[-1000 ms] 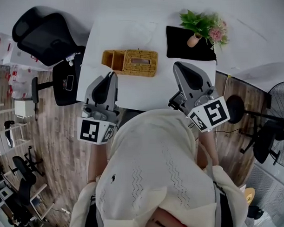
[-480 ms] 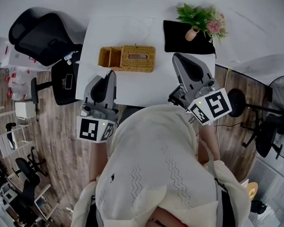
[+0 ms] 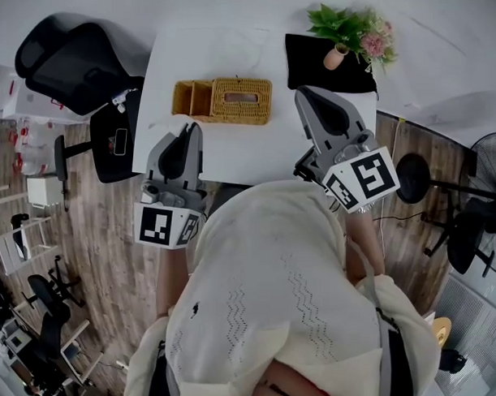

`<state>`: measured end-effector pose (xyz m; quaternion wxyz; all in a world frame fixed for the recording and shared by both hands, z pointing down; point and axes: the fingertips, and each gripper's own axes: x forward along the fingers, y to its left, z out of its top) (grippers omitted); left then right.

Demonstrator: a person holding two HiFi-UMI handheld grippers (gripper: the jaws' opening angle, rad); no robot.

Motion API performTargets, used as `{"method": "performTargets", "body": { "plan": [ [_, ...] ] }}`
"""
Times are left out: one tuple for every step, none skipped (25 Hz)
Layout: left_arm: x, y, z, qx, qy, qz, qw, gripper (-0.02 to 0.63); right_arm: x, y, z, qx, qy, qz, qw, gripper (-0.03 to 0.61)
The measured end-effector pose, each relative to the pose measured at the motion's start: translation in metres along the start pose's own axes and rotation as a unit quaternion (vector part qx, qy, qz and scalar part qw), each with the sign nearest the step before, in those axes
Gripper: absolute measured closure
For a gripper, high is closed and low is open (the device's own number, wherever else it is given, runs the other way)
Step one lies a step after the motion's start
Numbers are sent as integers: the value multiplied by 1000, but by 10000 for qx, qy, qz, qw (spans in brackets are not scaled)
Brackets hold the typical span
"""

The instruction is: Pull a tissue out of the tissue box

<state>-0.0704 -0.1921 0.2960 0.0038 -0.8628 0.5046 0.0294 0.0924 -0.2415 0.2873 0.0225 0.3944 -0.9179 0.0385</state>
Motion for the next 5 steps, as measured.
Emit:
{"method": "performTargets", "body": {
  "plan": [
    [0, 0, -1, -2, 5, -2, 10000, 601, 0, 0, -1, 2, 9, 12, 10000, 578],
    [0, -1, -1, -3, 11, -3, 10000, 601, 1, 0, -2, 6, 17, 22, 10000, 578],
    [0, -1, -2, -2, 16, -2, 10000, 601, 1, 1, -2, 9, 26, 30, 10000, 578],
    [0, -1, -2, -1, 22, -1, 10000, 601, 2, 1, -3, 9, 34, 37, 10000, 578],
    [0, 0, -3, 0, 28, 2, 10000, 601, 2, 1, -4, 9, 43, 44, 10000, 578]
  ]
}}
